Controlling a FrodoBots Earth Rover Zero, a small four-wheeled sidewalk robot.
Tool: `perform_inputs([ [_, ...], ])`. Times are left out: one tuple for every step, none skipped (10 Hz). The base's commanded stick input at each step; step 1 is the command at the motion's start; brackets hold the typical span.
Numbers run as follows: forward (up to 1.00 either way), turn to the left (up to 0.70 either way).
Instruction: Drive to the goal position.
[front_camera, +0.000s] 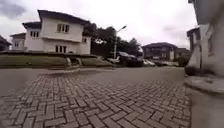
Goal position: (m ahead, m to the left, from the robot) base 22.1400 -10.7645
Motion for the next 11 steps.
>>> perform_inputs([
  [0.7,-0.35],
  [0.7,-0.35],
  [0.7,-0.34],
  [0.7,-0.1],
  [0.7,0.0],
  [0.7,0.0],
  [0.7,0.0],
  [0.7,0.0],
  [0.7,0.0],
  [0.7,0.0],
  [0.7,0.0],
])
